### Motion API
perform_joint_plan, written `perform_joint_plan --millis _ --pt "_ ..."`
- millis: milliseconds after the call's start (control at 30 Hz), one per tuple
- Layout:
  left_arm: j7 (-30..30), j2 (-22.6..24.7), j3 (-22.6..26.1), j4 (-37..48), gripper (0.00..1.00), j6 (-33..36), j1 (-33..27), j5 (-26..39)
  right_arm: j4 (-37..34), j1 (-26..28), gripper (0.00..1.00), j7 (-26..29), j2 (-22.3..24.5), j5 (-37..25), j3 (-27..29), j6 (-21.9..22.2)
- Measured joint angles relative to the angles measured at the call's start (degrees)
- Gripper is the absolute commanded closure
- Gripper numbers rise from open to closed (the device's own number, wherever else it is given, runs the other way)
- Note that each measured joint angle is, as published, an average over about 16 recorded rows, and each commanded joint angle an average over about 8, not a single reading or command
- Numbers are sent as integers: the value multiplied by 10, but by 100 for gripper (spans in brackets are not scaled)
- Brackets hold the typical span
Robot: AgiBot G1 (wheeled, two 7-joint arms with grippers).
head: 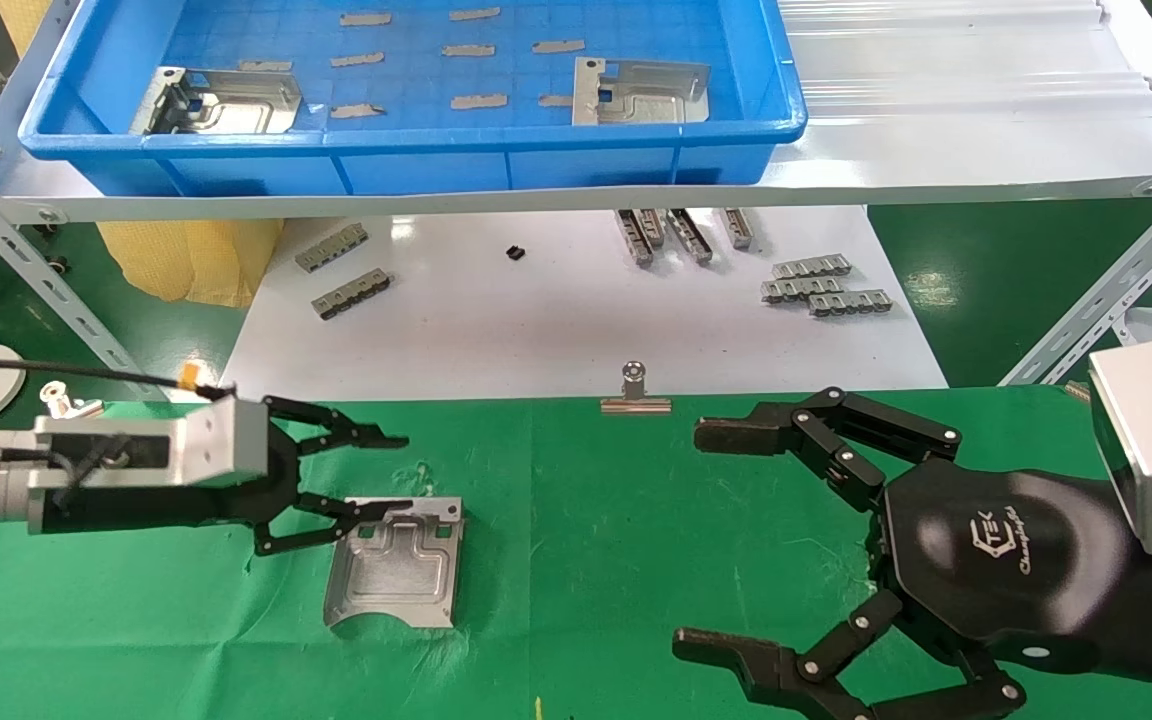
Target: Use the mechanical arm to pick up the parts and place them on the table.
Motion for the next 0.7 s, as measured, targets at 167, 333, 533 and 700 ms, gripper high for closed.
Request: perform_joint_plan --millis 167,333,533,700 --pt "-29 -6 -18 13 0 8 10 -27 0 0 0 0 0 0 0 0" --pt "-46 -10 -27 18 0 8 17 -41 0 0 0 0 0 0 0 0" --pt "-57 -14 -33 5 0 7 25 -48 0 0 0 0 0 0 0 0" --pt "-78 -23 -40 -30 0 4 38 -55 0 0 0 0 0 0 0 0"
